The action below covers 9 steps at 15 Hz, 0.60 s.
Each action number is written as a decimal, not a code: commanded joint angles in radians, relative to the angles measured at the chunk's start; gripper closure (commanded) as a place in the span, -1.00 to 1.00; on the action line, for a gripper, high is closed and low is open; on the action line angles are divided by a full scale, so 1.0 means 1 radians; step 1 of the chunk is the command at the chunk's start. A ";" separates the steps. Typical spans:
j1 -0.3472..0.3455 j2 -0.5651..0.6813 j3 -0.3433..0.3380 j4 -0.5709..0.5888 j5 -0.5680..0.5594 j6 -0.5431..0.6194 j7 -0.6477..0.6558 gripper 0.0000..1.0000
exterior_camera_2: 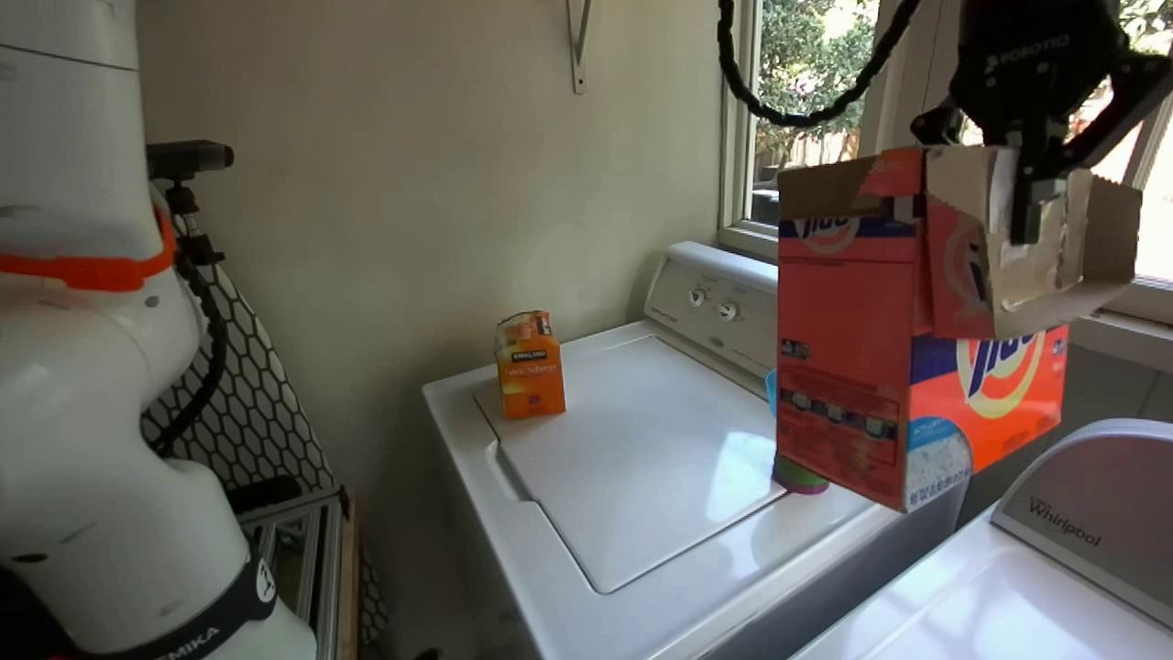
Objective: Open the box then move it to the right
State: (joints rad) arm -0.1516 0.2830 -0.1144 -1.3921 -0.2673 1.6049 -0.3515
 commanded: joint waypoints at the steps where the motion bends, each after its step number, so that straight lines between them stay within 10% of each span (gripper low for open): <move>1: -0.034 0.077 -0.006 0.052 0.027 -0.014 -0.028 0.98; 9: -0.039 0.083 -0.006 0.018 0.000 0.010 0.007 0.98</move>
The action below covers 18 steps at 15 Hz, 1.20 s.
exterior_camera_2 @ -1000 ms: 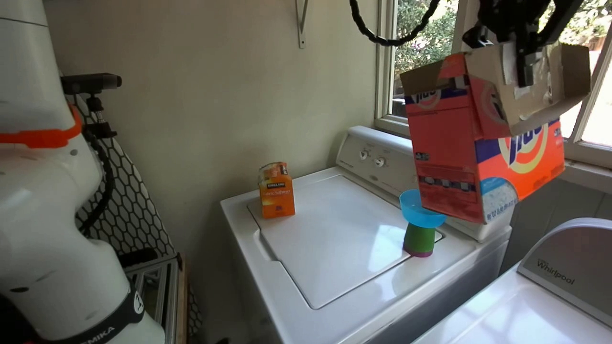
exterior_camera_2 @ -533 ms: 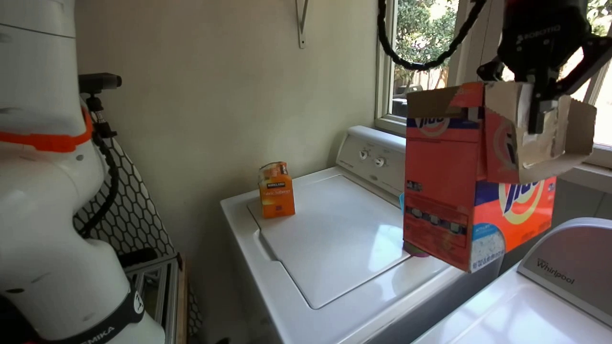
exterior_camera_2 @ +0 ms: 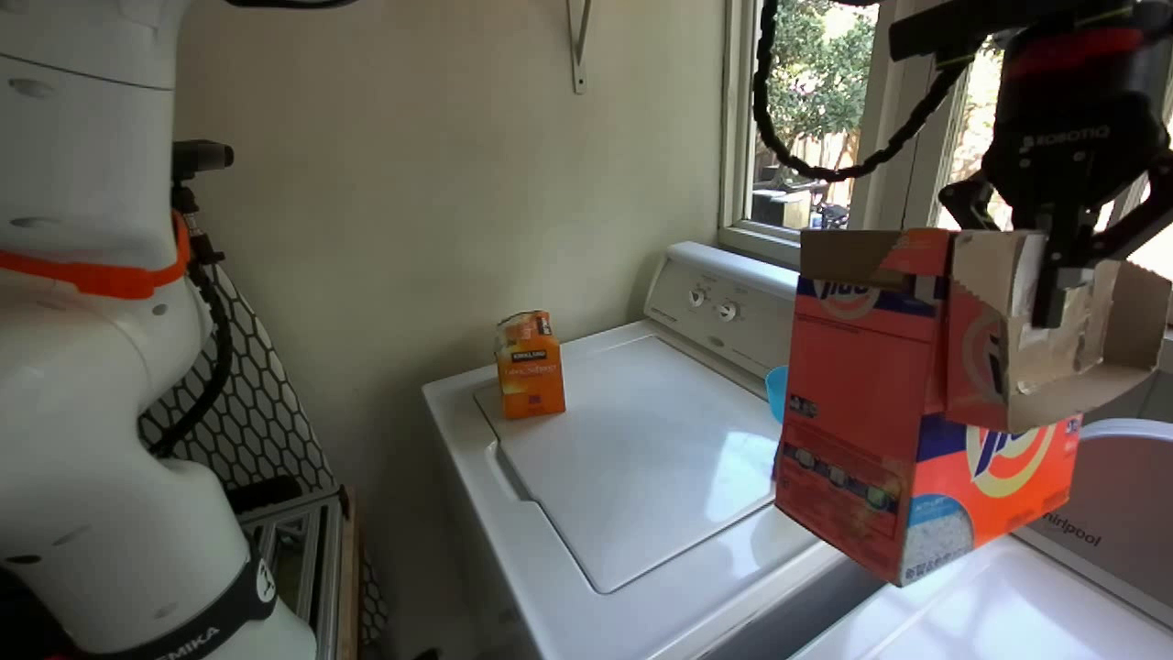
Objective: Open the box then move it to the right
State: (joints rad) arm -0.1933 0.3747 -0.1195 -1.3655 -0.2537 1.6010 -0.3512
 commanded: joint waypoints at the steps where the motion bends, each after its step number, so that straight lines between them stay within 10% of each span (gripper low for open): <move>1: -0.003 -0.011 -0.001 -0.021 -0.016 0.045 -0.005 0.98; 18: -0.108 0.052 -0.023 -0.111 0.008 0.137 -0.137 0.93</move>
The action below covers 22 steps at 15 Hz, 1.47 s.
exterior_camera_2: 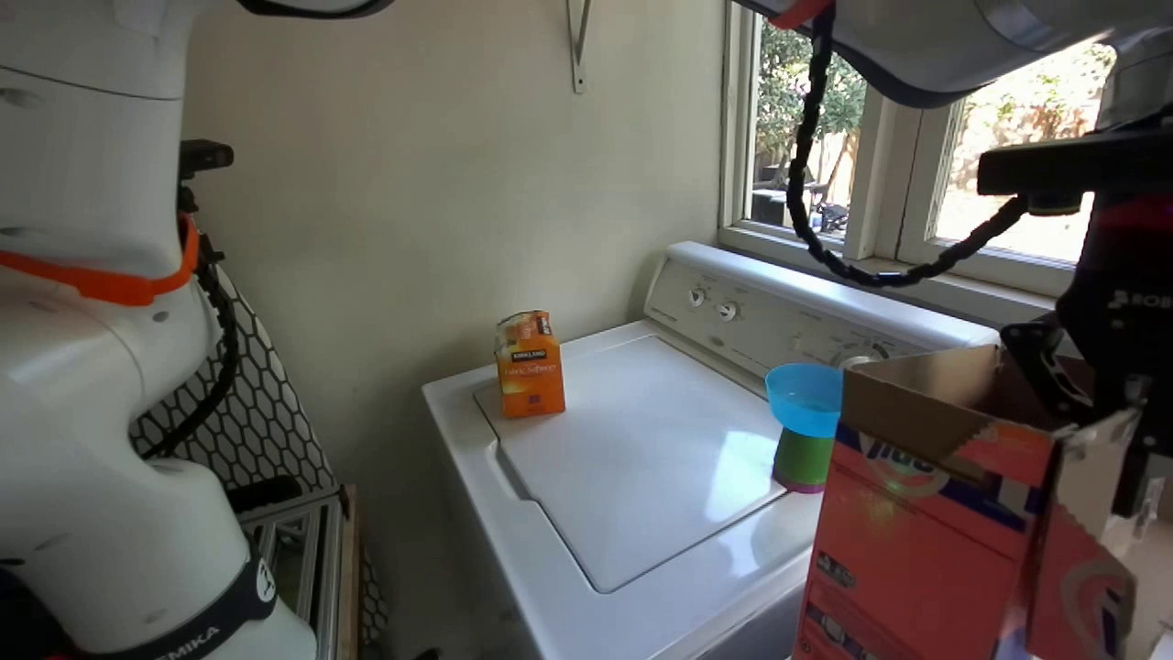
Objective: Open the box then move it to the right
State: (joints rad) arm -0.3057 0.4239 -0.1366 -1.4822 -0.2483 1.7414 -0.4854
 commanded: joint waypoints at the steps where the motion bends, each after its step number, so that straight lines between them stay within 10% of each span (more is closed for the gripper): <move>1: 0.005 0.002 -0.005 0.005 0.003 -0.004 -0.003 0.93; 22: -0.013 0.086 0.007 0.030 0.069 0.091 0.034 0.98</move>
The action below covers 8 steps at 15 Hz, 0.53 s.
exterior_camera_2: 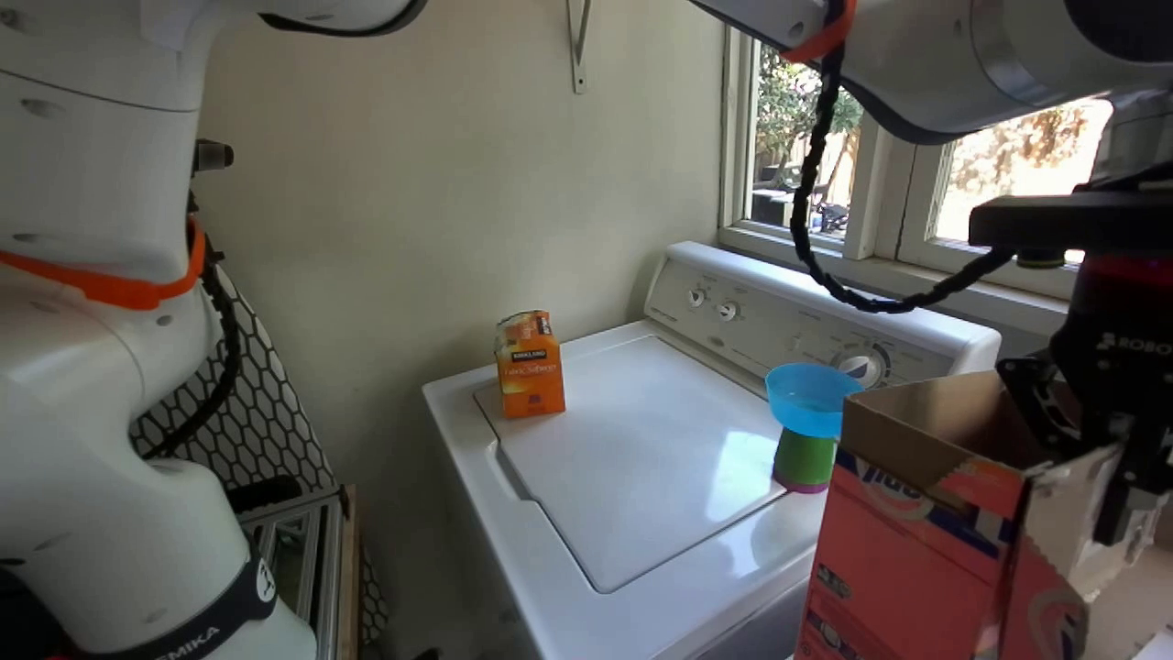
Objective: Open the box then move it to the right
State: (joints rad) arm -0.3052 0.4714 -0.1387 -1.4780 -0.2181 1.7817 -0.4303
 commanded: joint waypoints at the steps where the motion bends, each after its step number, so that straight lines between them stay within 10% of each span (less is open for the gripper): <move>1: -0.020 0.047 0.015 0.027 0.049 0.080 -0.041 0.98; 8: -0.056 0.117 0.046 0.078 0.130 0.136 -0.159 0.98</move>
State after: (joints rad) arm -0.3343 0.5514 -0.1156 -1.4465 -0.1308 1.9021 -0.5266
